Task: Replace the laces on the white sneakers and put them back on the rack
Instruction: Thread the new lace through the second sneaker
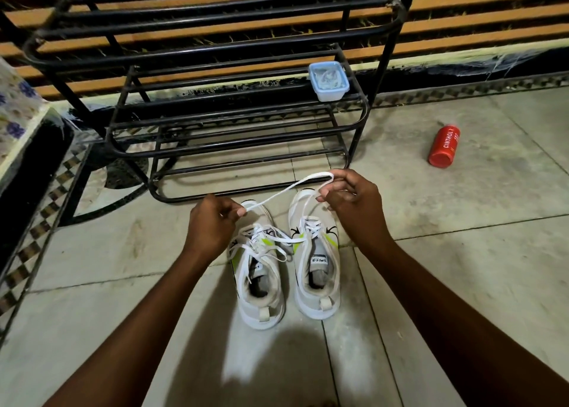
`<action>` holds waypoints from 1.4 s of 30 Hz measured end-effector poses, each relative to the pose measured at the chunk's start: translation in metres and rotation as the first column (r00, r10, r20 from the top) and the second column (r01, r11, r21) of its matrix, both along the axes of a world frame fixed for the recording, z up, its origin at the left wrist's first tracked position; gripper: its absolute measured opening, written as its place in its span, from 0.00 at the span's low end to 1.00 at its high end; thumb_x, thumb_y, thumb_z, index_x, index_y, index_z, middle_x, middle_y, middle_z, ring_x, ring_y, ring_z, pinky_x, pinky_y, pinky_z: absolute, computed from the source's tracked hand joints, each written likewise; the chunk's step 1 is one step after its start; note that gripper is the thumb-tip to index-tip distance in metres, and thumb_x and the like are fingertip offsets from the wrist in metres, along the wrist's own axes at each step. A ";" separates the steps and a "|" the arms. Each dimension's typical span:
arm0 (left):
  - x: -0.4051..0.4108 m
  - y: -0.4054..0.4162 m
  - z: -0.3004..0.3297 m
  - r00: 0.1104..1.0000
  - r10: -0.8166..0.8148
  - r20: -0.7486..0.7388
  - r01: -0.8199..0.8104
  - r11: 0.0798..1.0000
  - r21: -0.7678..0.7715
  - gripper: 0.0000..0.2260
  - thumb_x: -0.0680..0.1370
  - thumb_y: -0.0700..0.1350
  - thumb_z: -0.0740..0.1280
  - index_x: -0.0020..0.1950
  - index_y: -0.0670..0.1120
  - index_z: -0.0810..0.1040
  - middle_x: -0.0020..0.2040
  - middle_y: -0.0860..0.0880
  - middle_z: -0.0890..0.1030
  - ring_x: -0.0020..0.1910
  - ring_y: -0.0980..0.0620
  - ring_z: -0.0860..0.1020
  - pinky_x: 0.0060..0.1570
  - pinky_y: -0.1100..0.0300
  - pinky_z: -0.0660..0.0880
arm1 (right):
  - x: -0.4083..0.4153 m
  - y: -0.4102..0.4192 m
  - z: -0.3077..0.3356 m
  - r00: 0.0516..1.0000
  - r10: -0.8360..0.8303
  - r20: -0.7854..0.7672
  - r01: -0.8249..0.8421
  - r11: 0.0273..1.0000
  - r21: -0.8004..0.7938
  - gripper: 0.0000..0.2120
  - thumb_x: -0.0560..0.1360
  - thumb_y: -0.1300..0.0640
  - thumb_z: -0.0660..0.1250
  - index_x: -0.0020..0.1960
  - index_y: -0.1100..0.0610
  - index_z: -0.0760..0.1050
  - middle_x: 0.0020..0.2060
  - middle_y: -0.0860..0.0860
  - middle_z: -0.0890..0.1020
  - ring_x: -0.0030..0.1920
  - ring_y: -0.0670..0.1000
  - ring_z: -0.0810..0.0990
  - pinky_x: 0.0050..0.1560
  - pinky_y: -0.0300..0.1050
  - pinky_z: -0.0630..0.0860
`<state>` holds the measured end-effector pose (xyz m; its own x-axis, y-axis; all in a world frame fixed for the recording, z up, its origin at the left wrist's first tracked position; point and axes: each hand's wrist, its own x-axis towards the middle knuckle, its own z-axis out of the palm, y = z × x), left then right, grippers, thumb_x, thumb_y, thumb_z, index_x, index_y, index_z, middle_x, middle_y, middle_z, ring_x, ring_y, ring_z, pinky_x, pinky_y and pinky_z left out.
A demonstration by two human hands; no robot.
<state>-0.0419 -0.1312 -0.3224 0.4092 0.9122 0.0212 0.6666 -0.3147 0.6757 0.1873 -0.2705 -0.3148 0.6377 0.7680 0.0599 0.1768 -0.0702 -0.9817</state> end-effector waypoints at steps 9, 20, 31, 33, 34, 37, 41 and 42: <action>0.043 -0.033 0.001 0.968 -0.103 0.228 0.148 0.971 -0.190 0.05 0.79 0.43 0.73 0.43 0.45 0.82 0.31 0.53 0.80 0.28 0.60 0.77 0.33 0.66 0.72 | -0.016 -0.036 -0.034 0.980 0.018 0.199 0.026 0.975 -0.220 0.30 0.66 0.55 0.82 0.64 0.50 0.74 0.42 0.46 0.83 0.41 0.44 0.83 0.47 0.35 0.79; 0.066 -0.067 -0.011 0.913 0.076 0.402 0.132 0.876 -0.463 0.09 0.75 0.31 0.74 0.40 0.40 0.77 0.37 0.39 0.85 0.35 0.38 0.85 0.42 0.28 0.80 | -0.020 -0.051 -0.044 0.985 0.060 0.164 -0.013 0.960 -0.278 0.23 0.66 0.60 0.79 0.59 0.55 0.77 0.42 0.45 0.86 0.39 0.41 0.84 0.51 0.41 0.82; 0.082 -0.078 -0.018 0.962 0.033 0.272 0.079 0.918 -0.389 0.12 0.67 0.37 0.83 0.40 0.40 0.80 0.37 0.48 0.87 0.39 0.50 0.87 0.45 0.51 0.83 | -0.020 -0.058 -0.062 0.841 -0.182 -0.510 0.108 0.979 -0.171 0.14 0.70 0.70 0.74 0.52 0.57 0.81 0.40 0.53 0.86 0.41 0.51 0.84 0.42 0.50 0.78; 0.085 -0.081 -0.022 0.948 0.095 0.303 0.041 0.910 -0.413 0.11 0.69 0.36 0.82 0.42 0.39 0.80 0.38 0.46 0.87 0.39 0.49 0.87 0.46 0.50 0.84 | -0.019 -0.059 -0.063 0.805 -0.176 -0.566 0.103 0.982 -0.158 0.14 0.71 0.71 0.73 0.53 0.58 0.80 0.45 0.57 0.86 0.45 0.54 0.85 0.46 0.54 0.79; 0.085 -0.083 -0.023 0.936 0.124 0.329 0.029 0.904 -0.426 0.11 0.70 0.35 0.81 0.43 0.38 0.79 0.38 0.44 0.87 0.39 0.48 0.87 0.46 0.50 0.84 | -0.019 -0.060 -0.063 0.792 -0.167 -0.588 0.099 0.984 -0.146 0.14 0.72 0.71 0.72 0.54 0.59 0.80 0.46 0.59 0.86 0.47 0.55 0.85 0.47 0.54 0.79; 0.087 -0.089 -0.029 0.909 0.179 0.377 0.010 0.893 -0.450 0.11 0.70 0.34 0.80 0.44 0.38 0.79 0.40 0.42 0.87 0.39 0.45 0.87 0.47 0.48 0.83 | -0.018 -0.061 -0.062 0.768 -0.144 -0.623 0.090 0.989 -0.118 0.14 0.72 0.72 0.71 0.56 0.62 0.79 0.48 0.60 0.86 0.48 0.55 0.85 0.48 0.54 0.80; 0.088 -0.092 -0.037 0.913 0.181 0.366 -0.009 0.905 -0.425 0.11 0.69 0.38 0.81 0.43 0.42 0.81 0.40 0.47 0.87 0.42 0.45 0.87 0.51 0.42 0.83 | -0.019 -0.061 -0.063 0.776 -0.138 -0.615 0.082 0.989 -0.119 0.13 0.73 0.72 0.71 0.55 0.63 0.78 0.48 0.59 0.86 0.48 0.54 0.85 0.46 0.51 0.80; 0.088 -0.091 -0.038 0.910 0.187 0.370 -0.011 0.903 -0.430 0.10 0.70 0.38 0.81 0.43 0.42 0.81 0.40 0.46 0.87 0.42 0.45 0.87 0.51 0.42 0.83 | -0.019 -0.061 -0.063 0.781 -0.137 -0.609 0.081 0.990 -0.119 0.13 0.73 0.72 0.71 0.55 0.63 0.78 0.48 0.59 0.86 0.48 0.53 0.85 0.45 0.50 0.81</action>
<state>0.0458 -0.2222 -0.3601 0.3540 0.9081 -0.2238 0.3301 0.1025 0.9384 0.1684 -0.3315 -0.3776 0.5974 0.6750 -0.4330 -0.4752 -0.1370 -0.8692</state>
